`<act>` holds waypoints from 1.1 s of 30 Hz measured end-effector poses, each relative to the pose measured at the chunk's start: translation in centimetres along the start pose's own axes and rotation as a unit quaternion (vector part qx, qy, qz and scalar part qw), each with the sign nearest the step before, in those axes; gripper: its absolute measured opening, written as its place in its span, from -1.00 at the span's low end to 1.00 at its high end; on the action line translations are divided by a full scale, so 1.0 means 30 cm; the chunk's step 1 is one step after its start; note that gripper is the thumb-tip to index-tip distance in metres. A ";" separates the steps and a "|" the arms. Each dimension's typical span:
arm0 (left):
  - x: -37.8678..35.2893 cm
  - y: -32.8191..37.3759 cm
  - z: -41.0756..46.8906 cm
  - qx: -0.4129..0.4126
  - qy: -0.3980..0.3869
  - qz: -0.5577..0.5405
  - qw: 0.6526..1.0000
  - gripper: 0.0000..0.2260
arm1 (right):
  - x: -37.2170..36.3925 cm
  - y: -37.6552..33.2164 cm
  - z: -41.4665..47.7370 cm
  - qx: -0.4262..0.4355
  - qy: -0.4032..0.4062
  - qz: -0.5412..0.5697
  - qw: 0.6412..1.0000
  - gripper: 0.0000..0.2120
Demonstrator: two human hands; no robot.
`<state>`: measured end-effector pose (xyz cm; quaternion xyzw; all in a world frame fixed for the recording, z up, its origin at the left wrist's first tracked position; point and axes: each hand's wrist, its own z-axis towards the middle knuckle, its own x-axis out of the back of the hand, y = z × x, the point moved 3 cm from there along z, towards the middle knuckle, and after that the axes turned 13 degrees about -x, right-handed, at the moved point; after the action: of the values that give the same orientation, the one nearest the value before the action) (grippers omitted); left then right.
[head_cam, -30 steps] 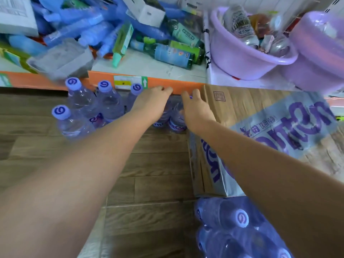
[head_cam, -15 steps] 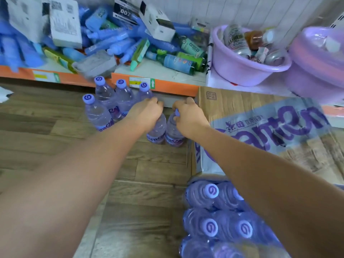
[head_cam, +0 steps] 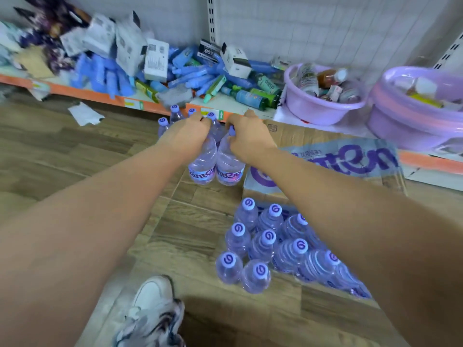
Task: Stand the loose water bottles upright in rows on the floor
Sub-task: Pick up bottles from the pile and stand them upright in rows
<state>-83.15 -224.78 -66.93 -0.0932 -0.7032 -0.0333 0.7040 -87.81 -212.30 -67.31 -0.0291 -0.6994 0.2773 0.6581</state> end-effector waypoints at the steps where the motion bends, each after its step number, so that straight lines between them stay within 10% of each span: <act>1: 0.029 0.028 -0.023 0.008 0.005 -0.001 1.000 -0.69 | 0.032 0.006 -0.031 0.013 0.005 -0.004 1.000 -0.69; 33: 0.050 0.795 -0.206 -0.250 -0.008 -0.116 0.961 -0.84 | 0.356 0.472 -0.731 -0.076 -0.056 -0.123 0.988 -0.74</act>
<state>-72.81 -202.36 -67.41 -0.1845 -0.6843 -0.2887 0.6436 -73.26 -188.34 -64.12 0.0225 -0.7527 0.1418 0.6425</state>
